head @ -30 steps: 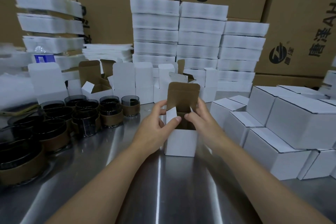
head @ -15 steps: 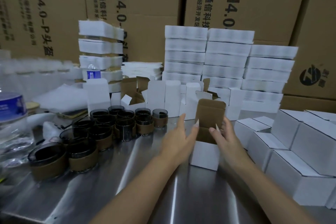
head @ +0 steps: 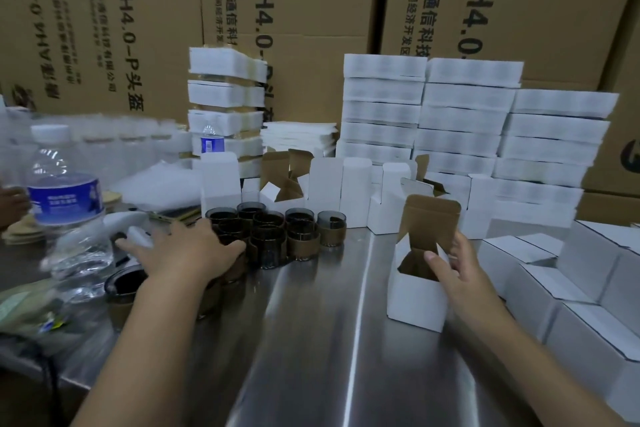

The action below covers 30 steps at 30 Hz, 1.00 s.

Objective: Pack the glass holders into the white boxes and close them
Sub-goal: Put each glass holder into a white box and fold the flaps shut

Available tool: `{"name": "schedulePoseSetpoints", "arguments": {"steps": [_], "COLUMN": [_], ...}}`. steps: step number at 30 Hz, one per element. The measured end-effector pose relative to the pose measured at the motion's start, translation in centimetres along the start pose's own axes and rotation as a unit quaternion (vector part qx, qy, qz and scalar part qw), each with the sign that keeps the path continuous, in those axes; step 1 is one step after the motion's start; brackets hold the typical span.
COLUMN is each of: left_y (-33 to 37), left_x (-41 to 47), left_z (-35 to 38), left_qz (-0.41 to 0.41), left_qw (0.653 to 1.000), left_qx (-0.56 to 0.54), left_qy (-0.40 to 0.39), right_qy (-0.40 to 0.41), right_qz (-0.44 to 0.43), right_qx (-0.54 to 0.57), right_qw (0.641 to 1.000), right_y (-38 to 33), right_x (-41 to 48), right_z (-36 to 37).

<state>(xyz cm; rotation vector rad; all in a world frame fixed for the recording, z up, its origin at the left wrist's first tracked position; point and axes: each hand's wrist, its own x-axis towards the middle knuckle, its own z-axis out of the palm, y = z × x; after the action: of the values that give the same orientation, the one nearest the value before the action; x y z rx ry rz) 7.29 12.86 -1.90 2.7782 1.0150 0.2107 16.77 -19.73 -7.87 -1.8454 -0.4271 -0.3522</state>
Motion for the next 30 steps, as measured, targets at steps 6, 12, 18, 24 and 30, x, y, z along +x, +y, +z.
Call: {"name": "schedulePoseSetpoints", "arguments": {"steps": [6, 12, 18, 24, 30], "left_y": [-2.5, -1.1, 1.8, 5.3, 9.7], "left_x": [2.9, 2.8, 2.0, 0.8, -1.5], "left_z": [2.2, 3.7, 4.1, 4.9, 5.8], "left_qz": [-0.039, -0.041, -0.011, 0.043, 0.106], "left_qw": [0.998, 0.999, 1.000, 0.999, 0.994], "left_qx": [-0.004, 0.016, 0.015, 0.011, -0.017], "left_qy": [-0.056, -0.011, -0.017, -0.027, -0.009], "right_qy": [0.002, 0.002, 0.005, 0.005, 0.005], "right_qz": [0.010, 0.008, 0.010, 0.012, 0.011], "right_qx": [-0.004, -0.002, -0.009, -0.017, -0.009], "right_qw": [1.000, 1.000, 1.000, 1.000, 1.000], "right_y": [0.0, 0.0, -0.1, 0.1, 0.0], "right_x": [0.0, -0.1, -0.1, 0.0, -0.1], "right_z": [0.0, 0.1, 0.1, 0.0, 0.1]}}
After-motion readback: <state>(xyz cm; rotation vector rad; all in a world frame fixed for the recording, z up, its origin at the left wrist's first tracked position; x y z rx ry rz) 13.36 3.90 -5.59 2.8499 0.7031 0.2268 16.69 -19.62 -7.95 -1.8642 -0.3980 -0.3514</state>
